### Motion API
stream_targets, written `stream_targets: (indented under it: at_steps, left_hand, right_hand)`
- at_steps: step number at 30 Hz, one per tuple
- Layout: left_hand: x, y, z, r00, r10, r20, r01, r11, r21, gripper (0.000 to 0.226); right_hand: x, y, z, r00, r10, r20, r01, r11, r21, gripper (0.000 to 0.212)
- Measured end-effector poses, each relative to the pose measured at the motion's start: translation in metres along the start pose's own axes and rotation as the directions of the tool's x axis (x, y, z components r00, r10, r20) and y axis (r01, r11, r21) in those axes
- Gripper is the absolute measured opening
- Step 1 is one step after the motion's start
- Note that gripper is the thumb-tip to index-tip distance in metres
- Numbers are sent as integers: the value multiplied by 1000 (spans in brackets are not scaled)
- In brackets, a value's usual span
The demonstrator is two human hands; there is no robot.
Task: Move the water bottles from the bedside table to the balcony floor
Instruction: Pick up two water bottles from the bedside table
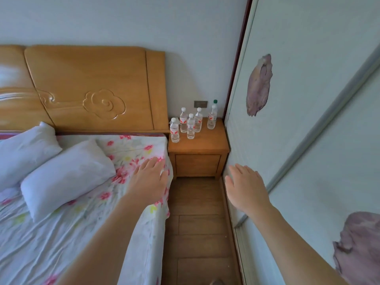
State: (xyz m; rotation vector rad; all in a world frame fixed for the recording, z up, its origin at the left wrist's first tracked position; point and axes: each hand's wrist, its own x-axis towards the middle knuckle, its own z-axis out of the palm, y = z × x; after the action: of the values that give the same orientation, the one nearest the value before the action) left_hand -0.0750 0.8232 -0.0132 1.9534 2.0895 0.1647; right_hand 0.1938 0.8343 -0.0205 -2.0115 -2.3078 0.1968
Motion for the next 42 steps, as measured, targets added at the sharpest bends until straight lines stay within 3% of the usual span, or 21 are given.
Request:
stream_targets:
  at_steps: [3, 6, 12, 17, 25, 34, 42]
  left_hand:
    - [56, 3, 1, 1000, 6, -5, -6, 1000, -3, 46]
    - [108, 8, 8, 999, -22, 26, 23, 999, -23, 45]
    - [210, 7, 2, 994, -109, 25, 110, 993, -47, 50]
    - [280, -8, -15, 983, -180, 34, 182, 981, -68, 53]
    - [432, -50, -12, 991, -131, 32, 134, 986, -101, 56]
    - [569, -71, -8, 976, -103, 194, 116, 991, -61, 65]
    - [630, -83, 63, 931, -231, 283, 297, 930, -216, 70]
  right_hand:
    - [58, 9, 7, 1000, 3, 12, -3, 1000, 28, 75]
    - [118, 22, 17, 998, 24, 62, -28, 998, 64, 54]
    - [238, 32, 23, 992, -30, 123, 21, 997, 73, 52]
    - [324, 27, 22, 986, -68, 151, 54, 994, 95, 52]
    - [459, 1, 47, 986, -33, 163, 14, 993, 114, 53]
    - [573, -16, 80, 969, 14, 248, -57, 984, 168, 63]
    - [656, -1, 137, 944, -2, 330, -92, 959, 267, 75]
